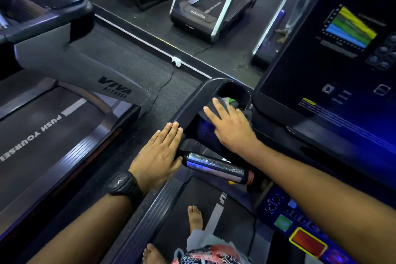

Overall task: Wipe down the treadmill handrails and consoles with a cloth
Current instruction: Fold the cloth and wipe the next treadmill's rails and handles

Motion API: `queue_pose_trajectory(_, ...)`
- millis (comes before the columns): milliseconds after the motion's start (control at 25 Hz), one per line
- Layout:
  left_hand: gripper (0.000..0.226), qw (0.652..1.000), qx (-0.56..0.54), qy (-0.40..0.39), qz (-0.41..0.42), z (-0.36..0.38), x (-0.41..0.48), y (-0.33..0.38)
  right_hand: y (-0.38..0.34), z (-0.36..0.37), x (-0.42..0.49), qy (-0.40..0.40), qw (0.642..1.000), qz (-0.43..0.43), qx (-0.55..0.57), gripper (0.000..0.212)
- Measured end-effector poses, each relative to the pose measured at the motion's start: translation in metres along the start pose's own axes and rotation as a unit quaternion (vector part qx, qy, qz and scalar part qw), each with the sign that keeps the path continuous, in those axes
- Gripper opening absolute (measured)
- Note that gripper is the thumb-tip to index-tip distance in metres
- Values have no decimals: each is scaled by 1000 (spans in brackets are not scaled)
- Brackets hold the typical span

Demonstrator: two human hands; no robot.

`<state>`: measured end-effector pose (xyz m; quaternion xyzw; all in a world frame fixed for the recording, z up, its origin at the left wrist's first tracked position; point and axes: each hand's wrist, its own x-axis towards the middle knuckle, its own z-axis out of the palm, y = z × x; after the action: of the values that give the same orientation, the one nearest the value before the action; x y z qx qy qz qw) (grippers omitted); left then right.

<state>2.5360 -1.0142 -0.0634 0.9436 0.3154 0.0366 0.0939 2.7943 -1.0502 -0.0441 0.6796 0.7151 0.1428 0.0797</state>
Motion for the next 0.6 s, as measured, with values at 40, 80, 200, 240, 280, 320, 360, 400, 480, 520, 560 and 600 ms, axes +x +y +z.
queue_pose_trajectory(40,81,1000,0,2,1,1,1,0,3,-1,-3,-10,1000,-4,8,74)
queue_pose_trajectory(80,81,1000,0,3,-2,1,2,0,4,-2,9,-12,1000,13,20,72)
queue_pose_trajectory(200,78,1000,0,8,-2,1,12,-2,-12,-9,53,-11,993,106,58,65)
queue_pose_trajectory(240,77,1000,-1,5,0,1,16,-2,-15,-6,50,-10,994,92,52,66)
queue_pose_trajectory(280,77,1000,-2,-1,2,1,19,-2,-13,1,37,-18,996,67,48,68)
queue_pose_trajectory(320,76,1000,-1,-2,2,2,21,-1,-7,5,21,-9,998,48,45,69)
queue_pose_trajectory(360,75,1000,1,5,1,3,22,0,-4,4,16,-1,997,50,56,69)
queue_pose_trajectory(400,76,1000,-1,10,-1,2,25,0,-2,0,27,6,995,75,67,66)
queue_pose_trajectory(480,77,1000,-3,-1,1,-1,28,-1,-15,-13,73,-28,976,186,109,62)
queue_pose_trajectory(520,78,1000,-2,-3,0,0,31,-1,-25,-18,87,-53,960,239,136,61)
queue_pose_trajectory(560,78,1000,-2,0,-1,0,34,0,-32,-19,92,-64,956,253,136,61)
queue_pose_trajectory(600,78,1000,-7,0,-1,0,36,0,-33,-17,89,-47,966,217,129,61)
